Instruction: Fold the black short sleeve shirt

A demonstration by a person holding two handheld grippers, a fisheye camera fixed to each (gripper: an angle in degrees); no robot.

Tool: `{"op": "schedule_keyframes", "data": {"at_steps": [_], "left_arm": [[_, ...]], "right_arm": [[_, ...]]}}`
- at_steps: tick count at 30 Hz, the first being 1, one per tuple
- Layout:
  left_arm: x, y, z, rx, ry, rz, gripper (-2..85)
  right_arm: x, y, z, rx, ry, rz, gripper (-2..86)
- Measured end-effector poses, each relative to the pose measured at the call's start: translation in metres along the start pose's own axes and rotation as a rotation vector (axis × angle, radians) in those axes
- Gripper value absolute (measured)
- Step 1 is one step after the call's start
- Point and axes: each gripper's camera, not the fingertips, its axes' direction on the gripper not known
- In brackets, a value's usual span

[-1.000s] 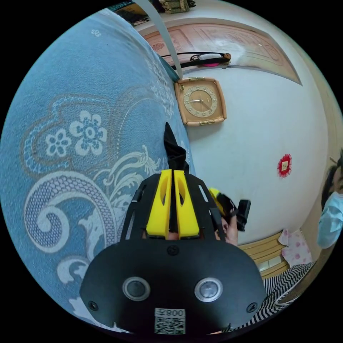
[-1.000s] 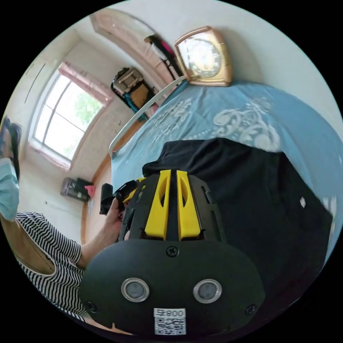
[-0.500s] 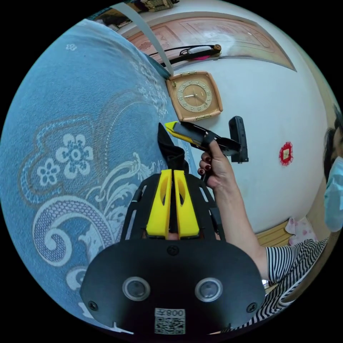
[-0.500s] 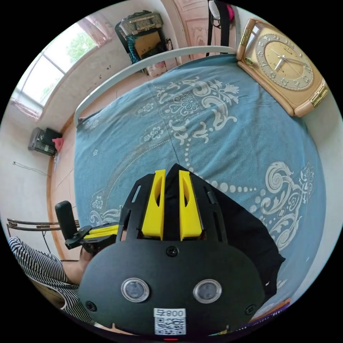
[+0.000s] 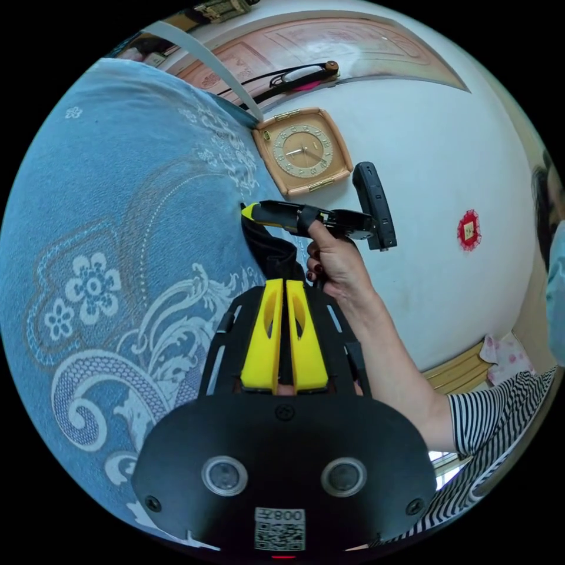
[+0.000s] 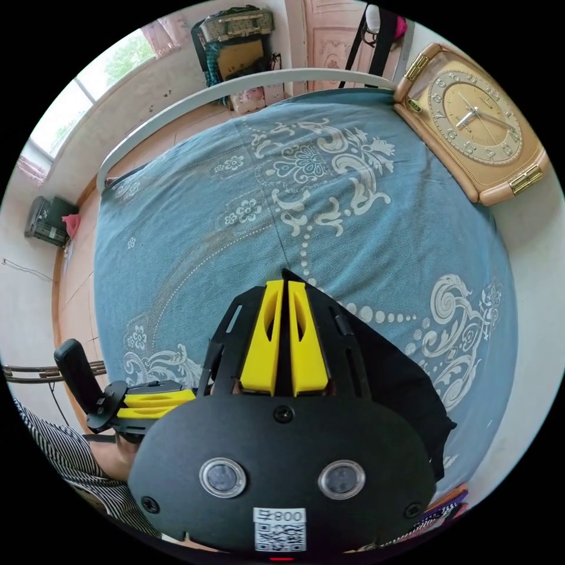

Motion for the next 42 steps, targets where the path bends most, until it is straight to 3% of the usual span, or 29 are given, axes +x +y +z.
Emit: {"op": "schedule_keyframes", "data": {"at_steps": [8, 16, 25, 30, 36, 42], "left_arm": [[0.041, 0.006, 0.025, -0.036, 0.05, 0.16, 0.9], [0.082, 0.02, 0.088, -0.279, 0.205, 0.326, 0.8], [0.111, 0.041, 0.144, -0.458, 0.182, 0.359, 0.7], [0.132, 0.055, 0.174, -0.541, 0.069, 0.43, 1.2], [0.145, 0.073, 0.22, -0.69, -0.041, 0.457, 2.9], [0.151, 0.077, 0.239, -0.668, 0.003, 0.443, 5.5]], "right_arm": [[0.084, 0.037, -0.065, 0.196, -0.292, 0.116, 1.1], [0.207, 0.171, -0.122, 0.419, -0.545, 0.364, 1.1], [0.252, 0.264, -0.104, 0.356, -0.539, 0.548, 1.0], [0.268, 0.281, -0.106, 0.364, -0.515, 0.558, 0.9], [0.275, 0.293, -0.102, 0.24, -0.41, 0.524, 1.1], [0.292, 0.311, -0.109, 0.294, -0.41, 0.579, 1.0]]}}
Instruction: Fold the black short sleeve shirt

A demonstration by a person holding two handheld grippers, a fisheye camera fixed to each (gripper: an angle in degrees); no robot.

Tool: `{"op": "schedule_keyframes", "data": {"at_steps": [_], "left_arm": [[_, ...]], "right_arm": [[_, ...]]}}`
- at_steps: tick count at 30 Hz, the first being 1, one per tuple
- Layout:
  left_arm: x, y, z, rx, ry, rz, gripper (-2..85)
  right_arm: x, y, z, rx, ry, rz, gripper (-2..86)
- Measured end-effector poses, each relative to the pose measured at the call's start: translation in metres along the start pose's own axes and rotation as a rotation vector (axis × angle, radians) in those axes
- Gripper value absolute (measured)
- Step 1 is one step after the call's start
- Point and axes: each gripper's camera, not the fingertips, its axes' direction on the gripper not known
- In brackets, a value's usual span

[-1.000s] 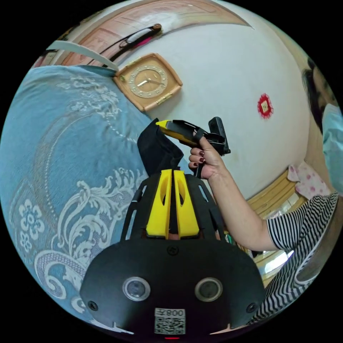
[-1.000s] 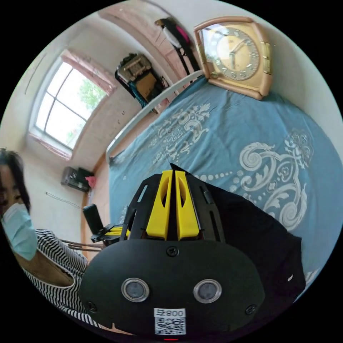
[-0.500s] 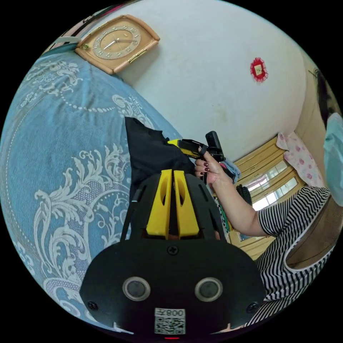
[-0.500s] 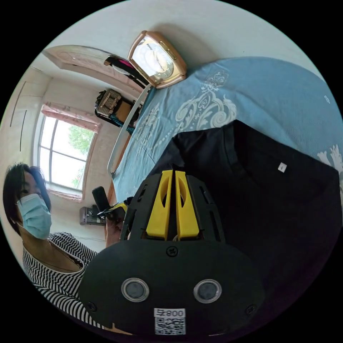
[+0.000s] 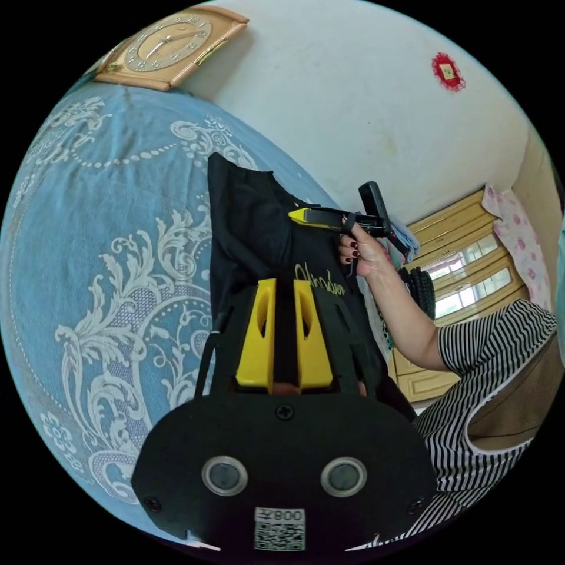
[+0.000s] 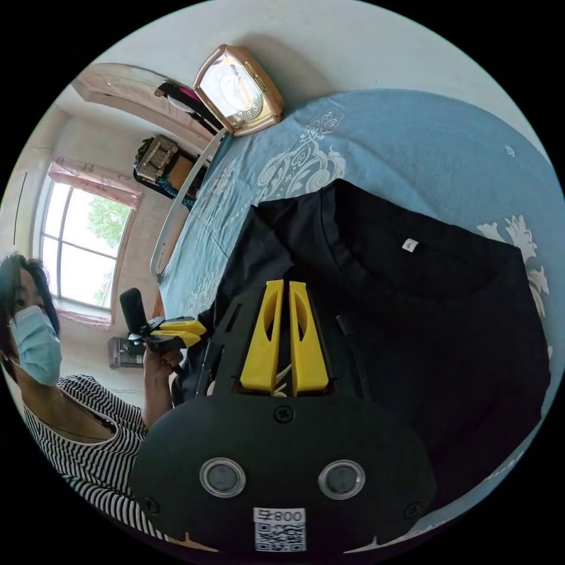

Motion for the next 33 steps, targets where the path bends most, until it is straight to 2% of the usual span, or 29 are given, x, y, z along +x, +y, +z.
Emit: {"op": "schedule_keyframes", "data": {"at_steps": [6, 8, 10, 15, 21, 26, 30, 33], "left_arm": [[0.004, -0.008, 0.015, 0.072, -0.042, -0.022, 3.5], [0.003, -0.012, 0.024, 0.039, -0.118, -0.048, 2.4], [0.004, -0.017, 0.037, -0.026, -0.274, -0.086, 1.1], [0.006, -0.022, 0.044, -0.004, -0.383, -0.101, 0.3], [0.002, -0.023, 0.046, 0.055, -0.37, -0.129, 0.2], [-0.001, -0.024, 0.046, 0.144, -0.213, -0.102, 0.1], [-0.004, -0.03, 0.063, 0.035, -0.328, -0.12, 0.1], [-0.003, -0.031, 0.062, 0.056, -0.36, -0.126, 0.1]], "right_arm": [[-0.005, 0.002, -0.009, 0.029, 0.077, 0.006, 0.3], [-0.014, 0.0, -0.009, 0.037, 0.105, -0.016, 0.1], [-0.028, -0.005, -0.009, 0.043, 0.153, -0.052, 0.1], [-0.059, -0.022, 0.0, 0.062, 0.147, -0.156, 0.0], [-0.089, -0.061, 0.052, -0.016, 0.151, -0.255, 0.0], [-0.099, -0.087, 0.092, -0.083, 0.188, -0.278, 0.0], [-0.107, -0.1, 0.114, -0.105, 0.186, -0.29, 0.0], [-0.111, -0.109, 0.125, -0.122, 0.164, -0.302, 0.0]]}}
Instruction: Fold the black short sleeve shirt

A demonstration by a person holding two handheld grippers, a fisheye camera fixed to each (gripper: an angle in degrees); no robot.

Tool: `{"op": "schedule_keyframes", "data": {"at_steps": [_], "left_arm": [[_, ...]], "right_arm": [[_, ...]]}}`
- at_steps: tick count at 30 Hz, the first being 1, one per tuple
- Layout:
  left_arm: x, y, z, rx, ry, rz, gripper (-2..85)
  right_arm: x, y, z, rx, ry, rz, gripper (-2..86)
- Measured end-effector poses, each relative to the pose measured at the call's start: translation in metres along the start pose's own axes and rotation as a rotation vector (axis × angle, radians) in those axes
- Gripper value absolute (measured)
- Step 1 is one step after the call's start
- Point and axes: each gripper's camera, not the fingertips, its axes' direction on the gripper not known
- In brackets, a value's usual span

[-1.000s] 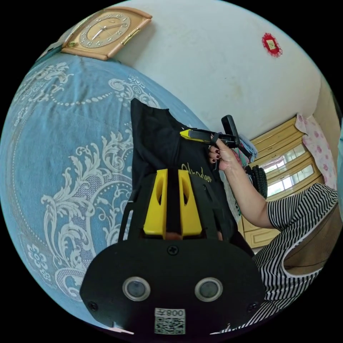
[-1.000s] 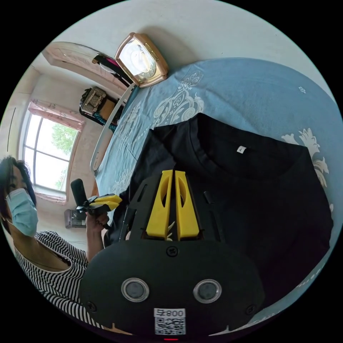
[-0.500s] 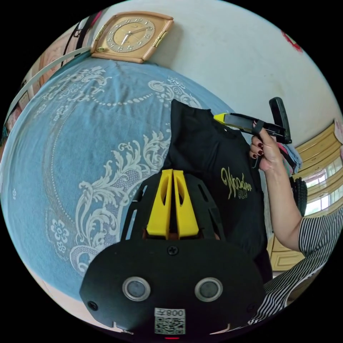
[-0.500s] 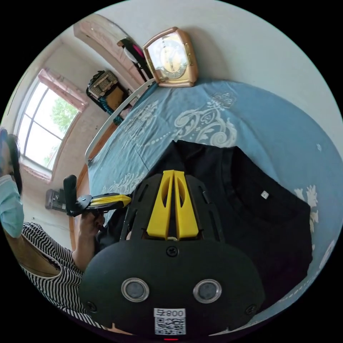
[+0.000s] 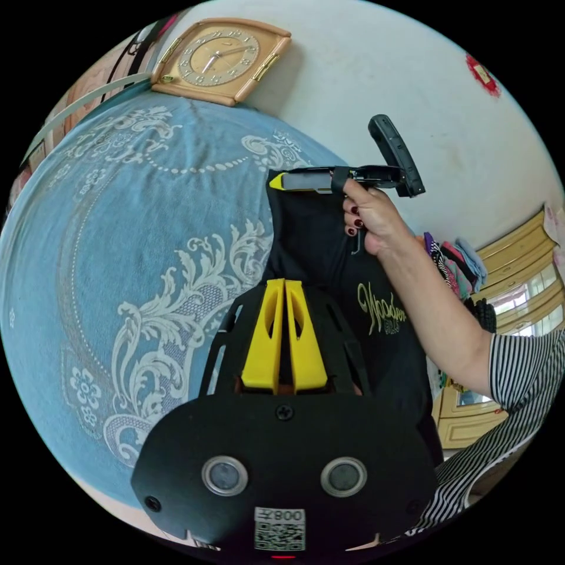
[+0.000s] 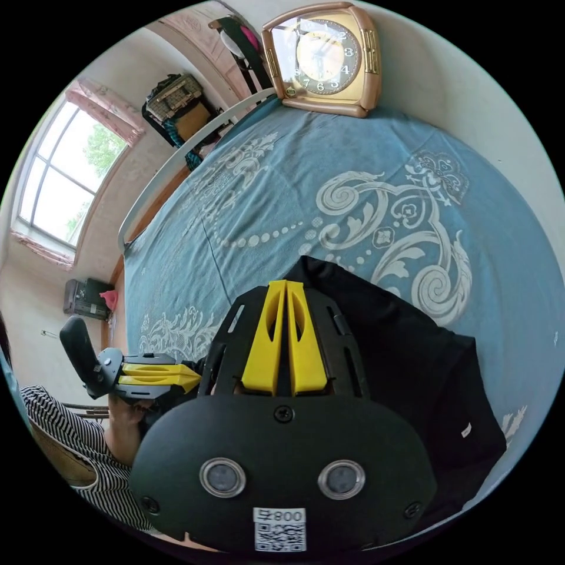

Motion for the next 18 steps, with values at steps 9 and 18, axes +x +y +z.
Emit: {"op": "schedule_keyframes", "data": {"at_steps": [9, 18], "left_arm": [[-0.004, 0.003, -0.004, 0.071, 0.114, -0.001, 0.1], [0.006, 0.003, 0.004, -0.006, -0.013, 0.028, 0.1]], "right_arm": [[-0.035, 0.037, -0.014, 0.072, -0.03, -0.081, 0.1], [-0.051, 0.052, 0.04, -0.028, -0.06, -0.094, 0.1]]}}
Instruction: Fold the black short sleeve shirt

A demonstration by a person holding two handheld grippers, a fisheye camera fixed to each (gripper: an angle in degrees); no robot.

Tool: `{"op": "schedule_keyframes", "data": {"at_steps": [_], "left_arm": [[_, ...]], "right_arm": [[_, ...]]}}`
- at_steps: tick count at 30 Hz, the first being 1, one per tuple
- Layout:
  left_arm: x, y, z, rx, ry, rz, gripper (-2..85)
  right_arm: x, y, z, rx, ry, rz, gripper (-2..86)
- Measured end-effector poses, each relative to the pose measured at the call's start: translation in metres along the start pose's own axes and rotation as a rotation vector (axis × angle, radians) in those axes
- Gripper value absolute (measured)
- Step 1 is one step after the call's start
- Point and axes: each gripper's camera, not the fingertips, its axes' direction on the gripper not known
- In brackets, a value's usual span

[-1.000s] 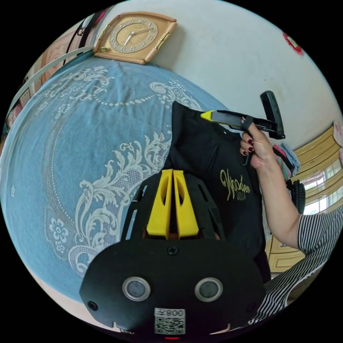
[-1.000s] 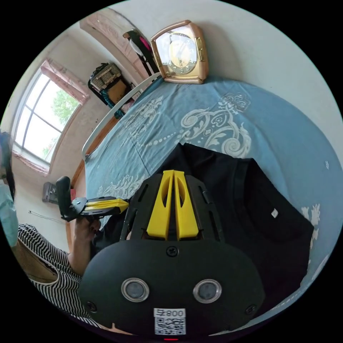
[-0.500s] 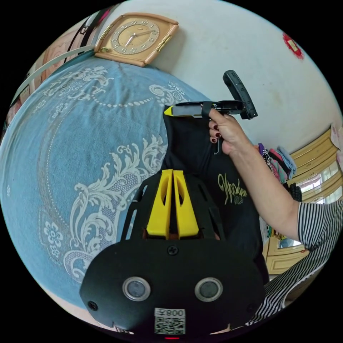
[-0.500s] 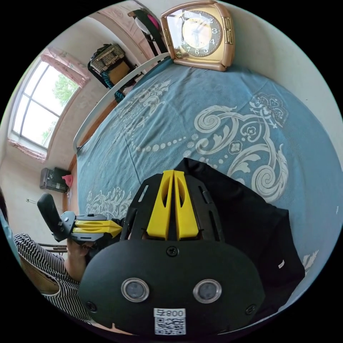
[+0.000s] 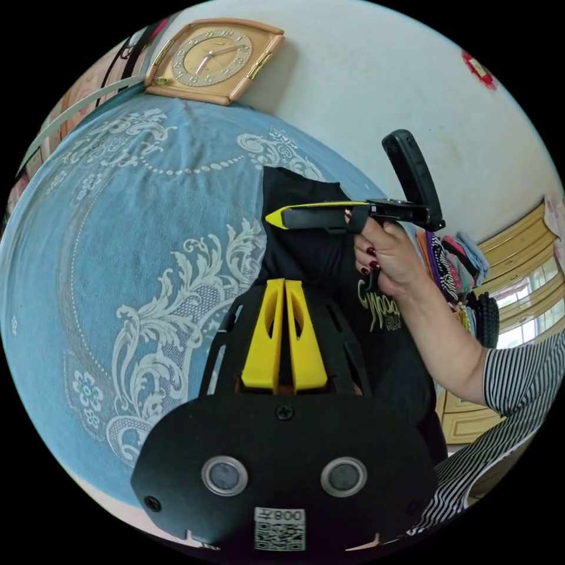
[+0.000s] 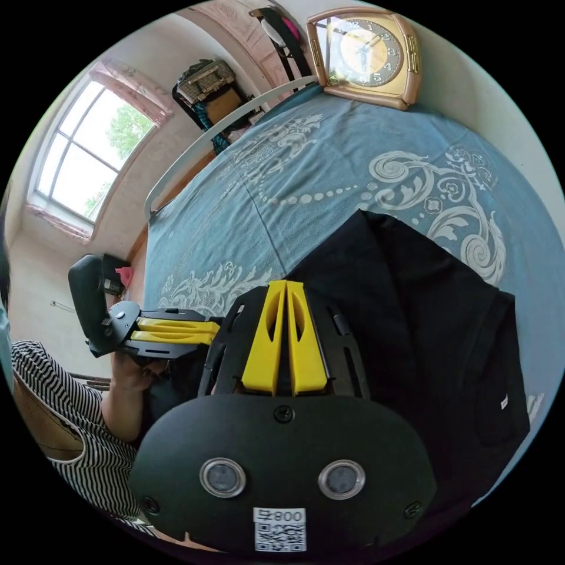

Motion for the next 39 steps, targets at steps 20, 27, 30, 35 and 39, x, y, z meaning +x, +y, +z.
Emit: {"op": "schedule_keyframes", "data": {"at_steps": [20, 27, 30, 35, 39], "left_arm": [[0.008, 0.019, -0.011, -0.005, -0.027, 0.007, 0.3], [0.006, 0.033, -0.023, 0.017, -0.014, -0.01, 0.2], [0.006, 0.039, -0.028, 0.017, -0.02, -0.014, 0.2], [0.008, 0.05, -0.037, 0.015, -0.028, -0.016, 0.1], [0.005, 0.064, -0.054, 0.08, -0.018, -0.043, 0.1]], "right_arm": [[0.041, 0.035, 0.044, 0.11, 0.008, 0.162, 0.1], [-0.008, 0.103, 0.052, 0.129, -0.037, 0.003, 0.0], [-0.031, 0.142, 0.077, 0.068, -0.042, -0.038, 0.0], [-0.033, 0.175, 0.126, -0.017, -0.01, -0.034, 0.1], [-0.041, 0.207, 0.137, 0.022, 0.007, -0.054, 0.1]]}}
